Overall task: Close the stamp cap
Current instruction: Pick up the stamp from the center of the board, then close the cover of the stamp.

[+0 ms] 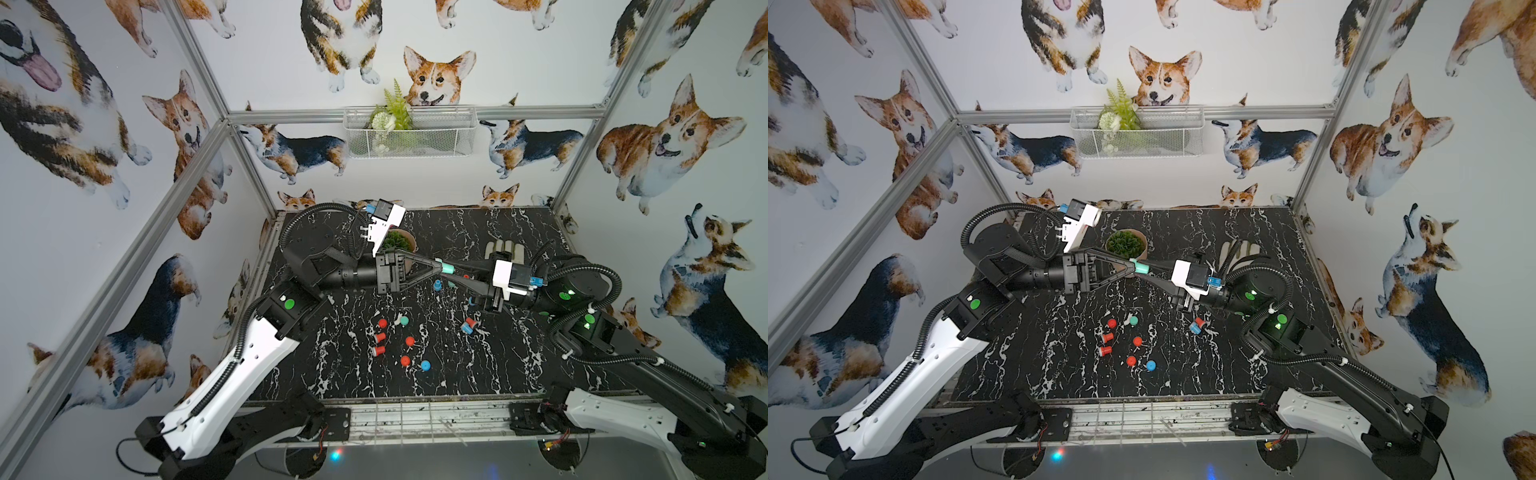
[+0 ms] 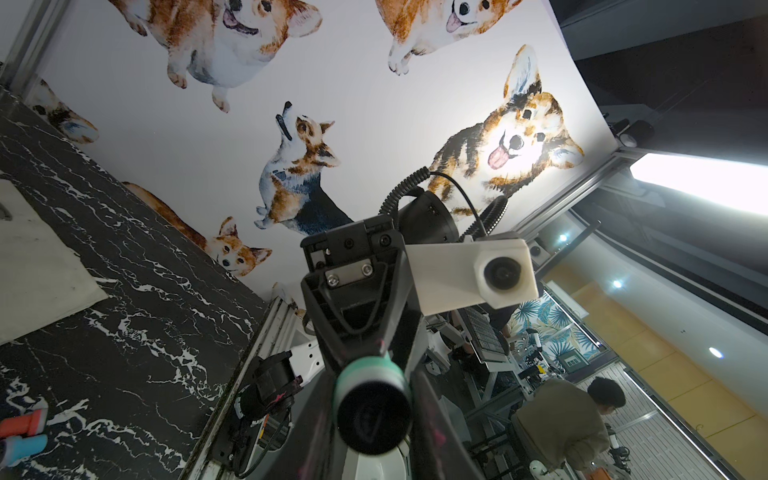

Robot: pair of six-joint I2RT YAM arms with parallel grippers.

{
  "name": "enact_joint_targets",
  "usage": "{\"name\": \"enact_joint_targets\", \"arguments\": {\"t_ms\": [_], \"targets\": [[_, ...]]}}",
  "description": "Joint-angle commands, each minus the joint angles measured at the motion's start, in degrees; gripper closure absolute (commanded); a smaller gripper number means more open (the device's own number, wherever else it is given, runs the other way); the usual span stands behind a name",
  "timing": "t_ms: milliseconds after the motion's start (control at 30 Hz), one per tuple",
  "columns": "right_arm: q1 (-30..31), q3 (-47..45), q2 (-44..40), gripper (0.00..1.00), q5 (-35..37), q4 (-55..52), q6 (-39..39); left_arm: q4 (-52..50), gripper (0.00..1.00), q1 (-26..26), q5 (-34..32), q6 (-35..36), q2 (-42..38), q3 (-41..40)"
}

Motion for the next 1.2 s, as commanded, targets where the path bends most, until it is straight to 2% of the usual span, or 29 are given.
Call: {"name": "enact_joint_targets", "arguments": {"t_ms": [0, 133, 300, 467, 667, 800, 967, 1100, 1167], "targets": [[0.0, 0.6, -0.7, 0.93, 3.5, -2.4, 3.1, -6.8, 0.71, 1.7, -4.8, 4.0, -0.7, 0.9], [0.4, 0.6, -0.9, 0.96, 7.1, -6.7, 6.8, -10.8, 0.58, 5.0, -8.0, 5.9, -1.8, 1.0], [3.9, 0.7, -0.3, 1.00, 16.0, -14.0, 10.7, -16.6, 0.55, 10.2, -12.4, 8.6, -3.6, 0.2], [9.4, 2.3, 2.4, 1.00, 27.3, -24.5, 15.0, -30.0, 0.53, 14.5, -22.8, 15.9, -4.2, 1.3], [13.0, 3.3, 7.2, 1.00, 34.9, -35.7, 25.6, -40.2, 0.53, 16.8, -35.7, 23.4, -3.8, -0.2], [13.1, 3.0, 11.0, 1.00, 35.6, -42.7, 34.6, -40.3, 0.52, 18.7, -38.8, 26.5, -4.2, -3.6], [13.2, 2.0, 16.9, 1.00, 34.3, -48.4, 45.2, -38.6, 0.51, 22.0, -39.1, 29.6, -4.0, -7.9], [12.7, 4.3, 22.9, 1.00, 32.9, -52.1, 48.6, -37.2, 0.50, 25.3, -38.9, 31.6, -3.3, -10.7], [10.6, 6.4, 26.8, 1.00, 29.0, -54.0, 49.5, -36.0, 0.50, 26.9, -38.9, 32.6, -3.1, -12.3]]}}
